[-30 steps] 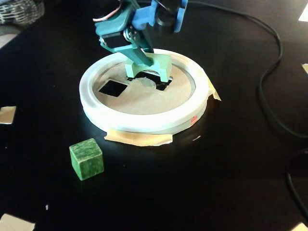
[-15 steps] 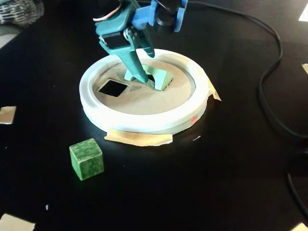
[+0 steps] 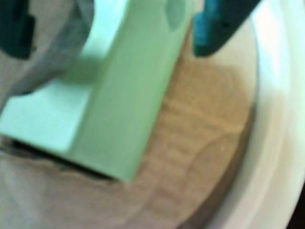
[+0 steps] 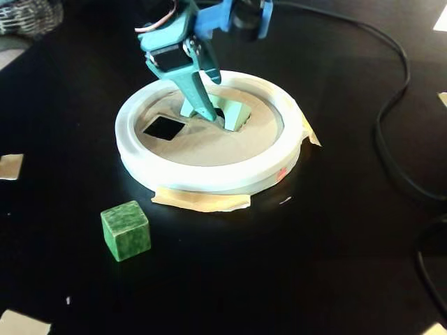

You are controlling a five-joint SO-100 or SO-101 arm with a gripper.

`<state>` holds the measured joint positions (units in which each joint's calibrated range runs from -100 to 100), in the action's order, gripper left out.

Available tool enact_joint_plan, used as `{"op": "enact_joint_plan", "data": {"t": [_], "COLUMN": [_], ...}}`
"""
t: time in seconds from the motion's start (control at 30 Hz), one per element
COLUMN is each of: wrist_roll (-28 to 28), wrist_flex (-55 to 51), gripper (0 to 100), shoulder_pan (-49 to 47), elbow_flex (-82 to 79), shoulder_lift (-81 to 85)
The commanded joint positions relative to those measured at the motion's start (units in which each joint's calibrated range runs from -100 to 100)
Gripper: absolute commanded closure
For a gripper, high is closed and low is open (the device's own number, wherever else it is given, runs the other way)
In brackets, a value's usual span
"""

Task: Pick up the U shape block and drop it in corresponding U shaped hole

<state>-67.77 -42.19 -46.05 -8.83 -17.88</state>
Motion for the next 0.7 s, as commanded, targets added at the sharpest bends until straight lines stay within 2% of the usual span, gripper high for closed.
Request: {"op": "enact_joint_plan", "data": {"t": [0.0,0.47,0.67], "wrist_roll": [1.6,1.6,1.1], "wrist_flex": [0.5,0.4,-7.4], "gripper": [43,41,41], "shoulder_pan": [2.2,0.2,0.2], "elbow_flex": [3.9,5.4,5.7], "shoulder_lift": [0.6,9.2,16.7]}}
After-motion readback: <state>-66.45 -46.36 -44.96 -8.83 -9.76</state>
